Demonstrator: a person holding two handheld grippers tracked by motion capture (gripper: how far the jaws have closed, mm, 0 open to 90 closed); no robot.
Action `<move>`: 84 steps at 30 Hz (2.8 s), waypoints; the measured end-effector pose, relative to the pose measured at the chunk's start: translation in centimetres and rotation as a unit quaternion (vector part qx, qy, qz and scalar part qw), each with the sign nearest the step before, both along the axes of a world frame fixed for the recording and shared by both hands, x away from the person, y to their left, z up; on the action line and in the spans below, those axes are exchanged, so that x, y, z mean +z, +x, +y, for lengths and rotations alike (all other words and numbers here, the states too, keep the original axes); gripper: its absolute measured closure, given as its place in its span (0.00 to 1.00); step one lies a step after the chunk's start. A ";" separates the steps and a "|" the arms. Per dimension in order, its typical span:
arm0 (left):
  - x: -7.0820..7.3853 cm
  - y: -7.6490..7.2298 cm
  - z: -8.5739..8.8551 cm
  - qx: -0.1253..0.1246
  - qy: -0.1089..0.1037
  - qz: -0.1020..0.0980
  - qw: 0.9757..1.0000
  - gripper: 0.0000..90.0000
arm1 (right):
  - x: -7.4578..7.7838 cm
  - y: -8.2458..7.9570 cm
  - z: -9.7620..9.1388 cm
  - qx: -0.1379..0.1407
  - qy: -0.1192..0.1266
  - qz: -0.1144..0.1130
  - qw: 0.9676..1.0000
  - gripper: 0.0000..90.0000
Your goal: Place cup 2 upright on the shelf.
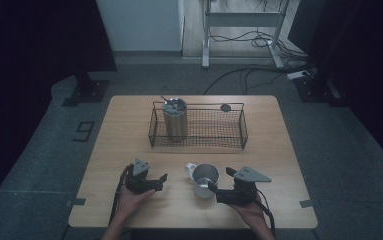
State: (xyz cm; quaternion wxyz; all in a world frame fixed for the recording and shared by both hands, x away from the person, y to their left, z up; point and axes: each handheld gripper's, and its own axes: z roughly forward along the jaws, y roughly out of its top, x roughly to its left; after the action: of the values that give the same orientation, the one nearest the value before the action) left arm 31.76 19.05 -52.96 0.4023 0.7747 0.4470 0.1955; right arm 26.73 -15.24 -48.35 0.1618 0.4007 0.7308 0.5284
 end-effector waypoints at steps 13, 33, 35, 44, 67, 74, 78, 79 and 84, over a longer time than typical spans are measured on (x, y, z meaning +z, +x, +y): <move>-0.1 0.0 -0.1 -0.001 -0.005 0.005 1.000 0.11 | -0.5 0.7 1.7 0.002 -0.027 0.005 1.000 0.03; -0.3 0.0 -0.5 -0.015 -0.018 0.023 0.999 0.13 | -1.8 2.0 4.6 0.014 -0.071 0.005 0.997 0.00; -0.3 0.0 -0.5 -0.016 -0.017 0.022 0.999 0.13 | -1.9 2.0 4.8 0.013 -0.076 0.004 0.997 0.00; -0.4 0.0 -0.5 -0.014 -0.012 0.025 1.000 0.14 | -2.8 2.3 5.3 0.004 -0.098 -0.008 0.995 0.07; -0.5 0.0 -0.7 -0.013 -0.004 0.032 0.999 0.16 | -2.2 2.3 4.4 0.007 -0.078 0.000 0.997 0.07; -0.4 -0.1 -0.7 -0.010 -0.004 0.032 0.999 0.16 | -1.5 2.3 4.0 0.003 -0.076 -0.007 0.997 0.07; -0.3 -0.2 -0.6 -0.005 -0.002 0.034 0.999 0.16 | -0.7 2.5 3.3 0.000 -0.067 -0.008 0.998 0.07; -0.2 -0.2 -0.6 -0.003 -0.002 0.034 0.999 0.16 | -0.6 2.6 3.1 0.000 -0.064 -0.008 0.998 0.07; -0.2 -0.2 -0.5 -0.002 -0.001 0.037 0.999 0.16 | -0.3 2.9 2.7 -0.003 -0.066 -0.009 0.998 0.07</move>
State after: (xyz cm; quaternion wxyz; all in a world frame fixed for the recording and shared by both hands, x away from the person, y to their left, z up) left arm 31.59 18.56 -53.18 0.3869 0.7819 0.4600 0.1652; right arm 29.62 -12.49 -48.63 0.1963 0.3862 0.7615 0.4822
